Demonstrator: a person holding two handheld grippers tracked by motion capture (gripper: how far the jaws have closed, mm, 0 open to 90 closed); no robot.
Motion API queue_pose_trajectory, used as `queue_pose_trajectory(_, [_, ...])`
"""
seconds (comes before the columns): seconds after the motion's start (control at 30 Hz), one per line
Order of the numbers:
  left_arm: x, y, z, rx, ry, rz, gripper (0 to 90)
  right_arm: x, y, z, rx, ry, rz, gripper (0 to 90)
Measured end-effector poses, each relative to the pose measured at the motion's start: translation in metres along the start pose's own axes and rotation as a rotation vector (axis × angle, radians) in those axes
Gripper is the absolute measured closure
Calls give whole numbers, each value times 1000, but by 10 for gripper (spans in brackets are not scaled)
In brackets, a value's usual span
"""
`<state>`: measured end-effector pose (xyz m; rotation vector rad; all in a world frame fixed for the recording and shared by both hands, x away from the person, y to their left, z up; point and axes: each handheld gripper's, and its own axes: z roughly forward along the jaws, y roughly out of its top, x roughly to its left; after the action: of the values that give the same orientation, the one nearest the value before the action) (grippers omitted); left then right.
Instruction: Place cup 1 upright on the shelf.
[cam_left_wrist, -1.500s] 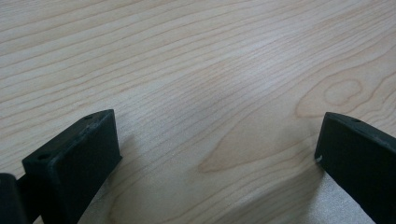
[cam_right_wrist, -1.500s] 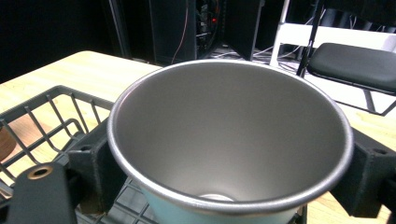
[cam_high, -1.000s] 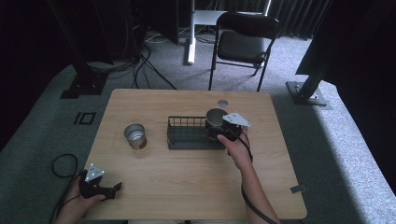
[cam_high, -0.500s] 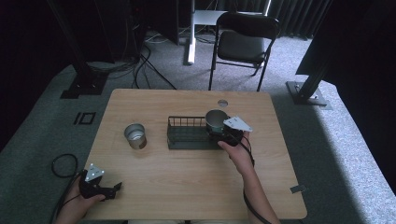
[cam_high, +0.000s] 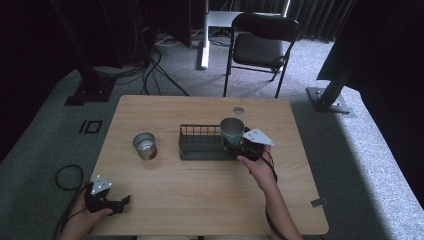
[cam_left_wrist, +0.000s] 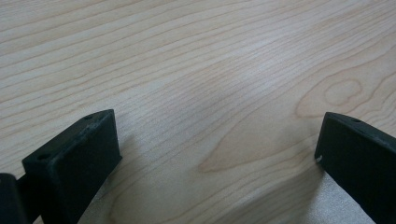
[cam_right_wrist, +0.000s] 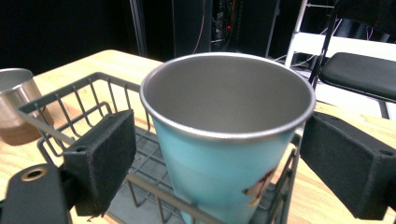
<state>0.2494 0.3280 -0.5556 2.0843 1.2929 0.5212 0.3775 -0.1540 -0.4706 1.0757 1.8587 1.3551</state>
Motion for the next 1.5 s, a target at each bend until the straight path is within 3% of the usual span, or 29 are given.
queue_pose_trajectory(0.83, [0,0,0,0,0,0,5,-10,-22,-32,22,22,-41,107])
queue_pose_trajectory(1.5, [0,0,0,0,0,0,5,-29,-56,-53,88,15,-7,107])
